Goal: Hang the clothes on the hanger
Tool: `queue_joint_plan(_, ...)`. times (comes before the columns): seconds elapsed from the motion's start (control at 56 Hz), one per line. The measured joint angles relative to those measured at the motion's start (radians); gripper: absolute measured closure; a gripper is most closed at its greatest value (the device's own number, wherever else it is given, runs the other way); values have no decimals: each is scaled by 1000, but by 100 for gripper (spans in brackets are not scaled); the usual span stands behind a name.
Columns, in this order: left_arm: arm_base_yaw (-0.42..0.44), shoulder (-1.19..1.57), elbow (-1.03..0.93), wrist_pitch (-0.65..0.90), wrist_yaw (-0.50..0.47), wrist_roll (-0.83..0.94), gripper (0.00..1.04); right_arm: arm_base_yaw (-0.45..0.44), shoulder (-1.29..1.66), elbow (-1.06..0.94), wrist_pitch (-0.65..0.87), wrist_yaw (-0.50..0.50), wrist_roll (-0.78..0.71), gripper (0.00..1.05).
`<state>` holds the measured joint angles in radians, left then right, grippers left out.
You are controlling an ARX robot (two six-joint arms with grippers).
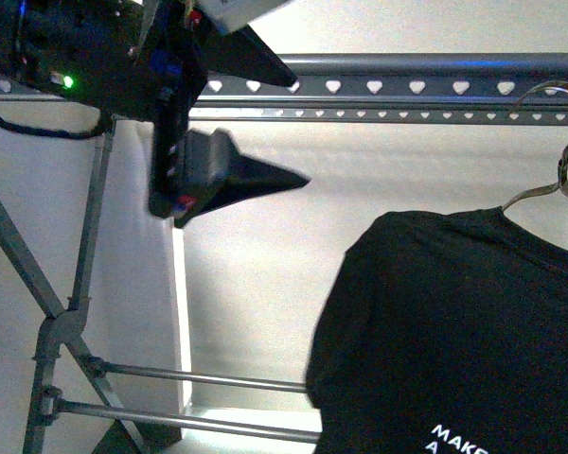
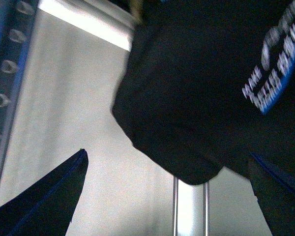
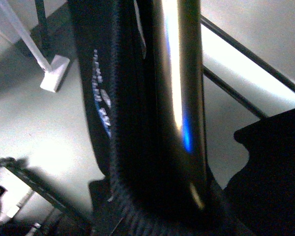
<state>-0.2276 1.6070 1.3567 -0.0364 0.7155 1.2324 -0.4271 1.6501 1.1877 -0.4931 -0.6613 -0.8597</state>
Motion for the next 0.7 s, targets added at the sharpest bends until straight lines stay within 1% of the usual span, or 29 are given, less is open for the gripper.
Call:
queue_joint_plan(0.018, 5, 0, -30, 100, -3, -105, 7, -3, -4, -6, 3, -8, 34, 96)
queue_joint_plan(0.036, 6, 2, -44, 150, -6, -132, 7, -4, -8, -9, 3, -15, 49, 96)
queue_joint_plan(0.054, 10, 8, -63, 243, -37, -241, 7, -6, -16, -15, 3, -27, 79, 96)
queue_joint_plan(0.089, 14, 19, -72, 341, -74, -365, 7, -8, -25, -20, 4, -38, 102, 96)
queue_joint_plan(0.107, 19, 33, -73, 438, -115, -480, 7, -10, -36, -26, 8, -45, 143, 96)
queue_joint_plan(0.143, 24, 46, -70, 527, -164, -631, 7, -10, -48, -30, 12, -53, 177, 96)
queue_joint_plan(0.161, 34, 62, -53, 613, -242, -787, 7, -10, -68, -32, 12, -64, 212, 96)
queue_joint_plan(0.196, 49, 73, -12, 634, -364, -1011, 7, -10, -91, -32, 23, -83, 297, 96)
queue_joint_plan(0.214, 58, 76, 9, 628, -432, -1085, 7, -10, -101, -32, 32, -87, 333, 96)
queue_joint_plan(0.232, 62, 76, 19, 621, -449, -1127, 7, -10, -106, -32, 35, -91, 351, 96)
queue_joint_plan(0.25, 70, 76, 40, 601, -530, -1210, 7, -10, -115, -32, 37, -99, 388, 96)
queue_joint_plan(0.268, 74, 76, 50, 589, -563, -1250, 7, -10, -119, -32, 37, -103, 406, 96)
queue_joint_plan(0.286, 82, 76, 67, 563, -619, -1334, 7, -9, -127, -32, 37, -107, 432, 96)
queue_joint_plan(0.321, 98, 76, 94, 517, -718, -1436, 7, -5, -140, -31, 37, -109, 501, 96)
queue_joint_plan(0.357, 115, 73, 102, 505, -794, -1526, 7, 3, -150, -25, 34, -109, 564, 96)
queue_joint_plan(0.411, 132, 72, 109, 464, -809, -1592, 7, 21, -153, -17, 29, -98, 623, 96)
queue_joint_plan(0.464, 143, 72, 103, 468, -805, -1653, 7, 43, -152, -6, 28, -71, 661, 96)
queue_joint_plan(0.536, 145, 55, 102, 381, -803, -1616, 12, 65, -149, 0, 28, -47, 692, 96)
queue_joint_plan(0.554, 146, 37, 87, 331, -802, -1591, 16, 74, -145, 4, 28, -38, 706, 96)
queue_joint_plan(0.571, 146, 24, 76, 311, -801, -1564, 17, 79, -144, 7, 28, -35, 709, 96)
queue_joint_plan(0.607, 148, -32, 3, 271, -797, -1493, 25, 95, -132, 23, 30, -19, 729, 96)
queue_joint_plan(0.643, 150, -97, -84, 280, -790, -1409, 32, 109, -116, 40, 32, -1, 750, 96)
queue_joint_plan(0.661, 150, -148, -152, 304, -784, -1373, 37, 119, -103, 53, 34, 13, 762, 96)
queue_joint_plan(0.696, 150, -181, -195, 324, -783, -1350, 41, 125, -94, 64, 34, 20, 770, 96)
